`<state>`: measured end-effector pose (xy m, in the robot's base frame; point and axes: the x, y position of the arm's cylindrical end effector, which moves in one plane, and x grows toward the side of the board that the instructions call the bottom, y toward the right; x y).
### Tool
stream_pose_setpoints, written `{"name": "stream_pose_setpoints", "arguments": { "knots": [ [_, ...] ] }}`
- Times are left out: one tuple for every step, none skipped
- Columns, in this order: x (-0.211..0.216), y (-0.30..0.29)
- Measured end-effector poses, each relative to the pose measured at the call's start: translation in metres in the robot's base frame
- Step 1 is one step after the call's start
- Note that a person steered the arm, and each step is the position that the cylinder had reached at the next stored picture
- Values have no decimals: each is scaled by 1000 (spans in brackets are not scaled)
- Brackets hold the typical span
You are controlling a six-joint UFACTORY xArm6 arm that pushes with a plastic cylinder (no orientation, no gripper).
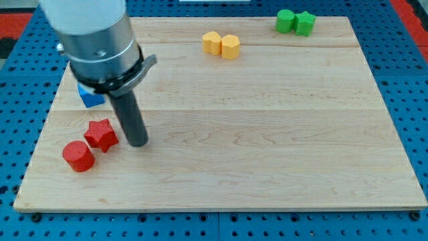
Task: Place the yellow blocks at the top center
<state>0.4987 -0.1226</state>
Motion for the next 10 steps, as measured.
{"name": "stream_pose_setpoints", "arguments": {
  "knots": [
    [-17,-37],
    [-11,-84],
    [0,-101],
    [-2,-96],
    [-2,-86],
    [-1,-86],
    [-13,-46],
    [-30,87],
    [-85,183],
    [-180,215]
  ]
}}
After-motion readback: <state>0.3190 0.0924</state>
